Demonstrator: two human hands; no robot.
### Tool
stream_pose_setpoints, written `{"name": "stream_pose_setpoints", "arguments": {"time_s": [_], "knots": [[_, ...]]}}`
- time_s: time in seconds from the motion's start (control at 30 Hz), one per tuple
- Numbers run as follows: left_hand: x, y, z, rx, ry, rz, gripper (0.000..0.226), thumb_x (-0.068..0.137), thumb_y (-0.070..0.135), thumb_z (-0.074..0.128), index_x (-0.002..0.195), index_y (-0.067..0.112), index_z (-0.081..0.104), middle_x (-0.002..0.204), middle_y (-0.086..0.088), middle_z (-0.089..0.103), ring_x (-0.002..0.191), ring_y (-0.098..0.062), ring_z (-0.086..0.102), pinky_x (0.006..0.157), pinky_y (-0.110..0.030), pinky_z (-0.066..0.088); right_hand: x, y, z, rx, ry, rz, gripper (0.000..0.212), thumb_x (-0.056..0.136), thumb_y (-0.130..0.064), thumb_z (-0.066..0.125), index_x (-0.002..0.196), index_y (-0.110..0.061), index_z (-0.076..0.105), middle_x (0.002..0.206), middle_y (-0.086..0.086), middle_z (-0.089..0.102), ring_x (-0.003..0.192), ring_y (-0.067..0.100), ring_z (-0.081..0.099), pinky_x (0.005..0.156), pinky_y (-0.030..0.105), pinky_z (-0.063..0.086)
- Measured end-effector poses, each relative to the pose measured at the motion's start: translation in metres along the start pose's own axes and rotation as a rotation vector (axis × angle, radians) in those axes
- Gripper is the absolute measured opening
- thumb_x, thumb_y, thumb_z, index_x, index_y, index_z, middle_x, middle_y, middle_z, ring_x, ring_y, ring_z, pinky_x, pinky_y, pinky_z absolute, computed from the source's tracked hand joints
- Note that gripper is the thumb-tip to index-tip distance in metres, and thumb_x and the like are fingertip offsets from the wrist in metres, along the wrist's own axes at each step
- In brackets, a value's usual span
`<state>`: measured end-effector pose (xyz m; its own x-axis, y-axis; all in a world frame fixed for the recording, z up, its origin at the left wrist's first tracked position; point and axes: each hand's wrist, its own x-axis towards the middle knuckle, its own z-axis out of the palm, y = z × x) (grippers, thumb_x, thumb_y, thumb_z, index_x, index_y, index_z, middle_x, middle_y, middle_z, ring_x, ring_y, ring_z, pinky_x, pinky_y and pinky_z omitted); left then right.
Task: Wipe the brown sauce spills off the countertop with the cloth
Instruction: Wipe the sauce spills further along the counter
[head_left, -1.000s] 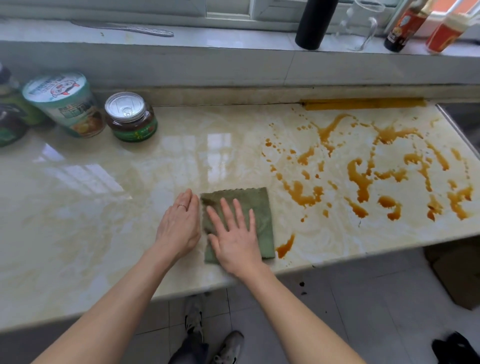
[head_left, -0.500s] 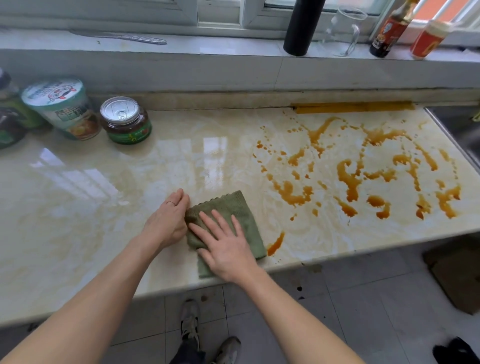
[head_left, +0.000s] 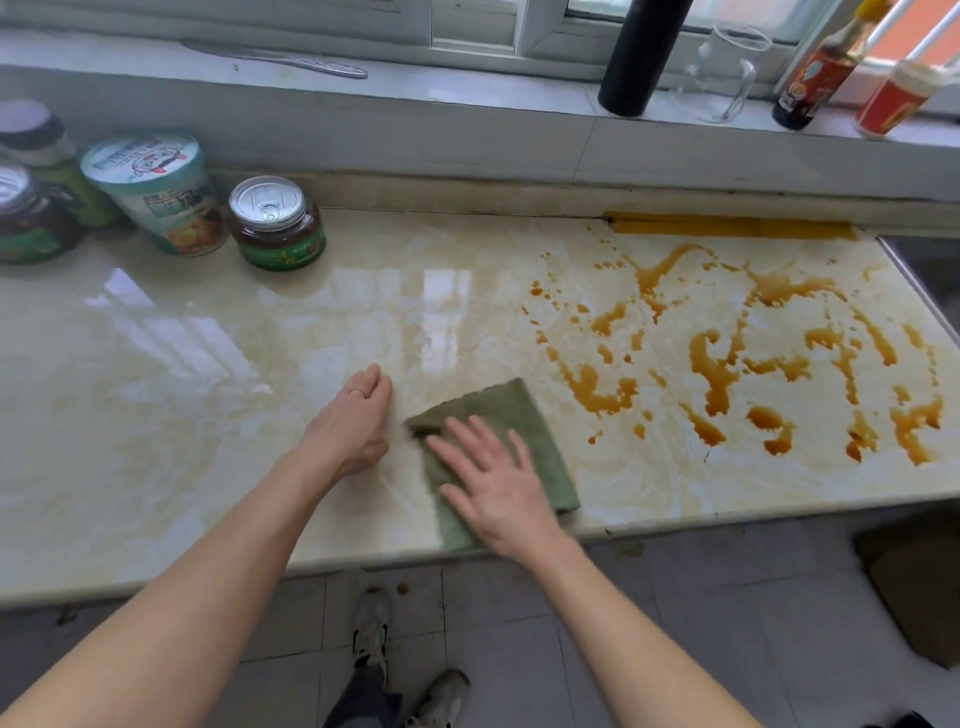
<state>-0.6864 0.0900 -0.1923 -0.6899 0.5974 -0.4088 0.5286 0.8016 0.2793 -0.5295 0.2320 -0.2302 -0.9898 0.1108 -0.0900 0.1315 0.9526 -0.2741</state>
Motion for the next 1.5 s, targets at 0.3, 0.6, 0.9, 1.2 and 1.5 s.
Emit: {"name": "stream_pose_setpoints", "arguments": {"time_s": [0.3, 0.6, 0.9, 1.2, 1.5], "knots": [[0.001, 0.003, 0.006, 0.023, 0.017, -0.02, 0.071, 0.092, 0.009, 0.038, 0.151, 0.004, -0.001, 0.159, -0.012, -0.009, 0.148, -0.024, -0.003, 0.121, -0.03, 0.005, -0.008, -0.031, 0.025, -0.124, 0.072, 0.116, 0.059, 0.096, -0.052, 0.025, 0.152, -0.033, 0.026, 0.161, 0.003, 0.02, 0.149, 0.028, 0.013, 0.113, 0.056, 0.006], [0.0, 0.001, 0.004, 0.04, -0.004, -0.018, 0.072, 0.092, 0.007, 0.036, 0.151, 0.006, -0.004, 0.159, -0.009, -0.012, 0.148, -0.022, -0.006, 0.119, -0.028, 0.002, -0.025, 0.055, 0.008, -0.146, 0.096, 0.263, 0.058, 0.097, -0.055, 0.015, 0.152, -0.038, 0.018, 0.162, -0.004, 0.013, 0.149, 0.018, 0.005, 0.117, 0.052, 0.005], [0.001, 0.001, 0.003, 0.006, -0.004, -0.03, 0.074, 0.09, 0.005, 0.04, 0.152, 0.01, 0.0, 0.16, -0.007, -0.01, 0.148, -0.021, -0.003, 0.121, -0.031, 0.007, -0.029, 0.018, 0.014, -0.161, 0.053, -0.077, 0.052, 0.099, -0.051, 0.025, 0.15, -0.037, 0.027, 0.159, -0.003, 0.026, 0.147, 0.021, 0.019, 0.114, 0.052, 0.014], [0.002, 0.001, 0.007, 0.039, -0.007, -0.022, 0.078, 0.089, 0.009, 0.044, 0.151, 0.006, -0.003, 0.159, -0.012, -0.011, 0.148, -0.024, -0.004, 0.121, -0.031, 0.004, -0.023, -0.007, 0.021, -0.103, 0.073, 0.184, 0.058, 0.097, -0.051, 0.02, 0.153, -0.035, 0.021, 0.162, 0.0, 0.01, 0.149, 0.024, 0.004, 0.117, 0.053, -0.003], [0.0, 0.001, 0.006, 0.023, -0.026, -0.036, 0.077, 0.09, 0.007, 0.039, 0.151, 0.009, -0.007, 0.159, -0.007, -0.015, 0.148, -0.02, -0.008, 0.121, -0.029, 0.001, -0.036, 0.08, -0.005, -0.04, 0.038, 0.147, 0.054, 0.097, -0.052, 0.018, 0.15, -0.042, 0.022, 0.161, -0.009, 0.013, 0.149, 0.013, 0.004, 0.118, 0.052, 0.006]]}}
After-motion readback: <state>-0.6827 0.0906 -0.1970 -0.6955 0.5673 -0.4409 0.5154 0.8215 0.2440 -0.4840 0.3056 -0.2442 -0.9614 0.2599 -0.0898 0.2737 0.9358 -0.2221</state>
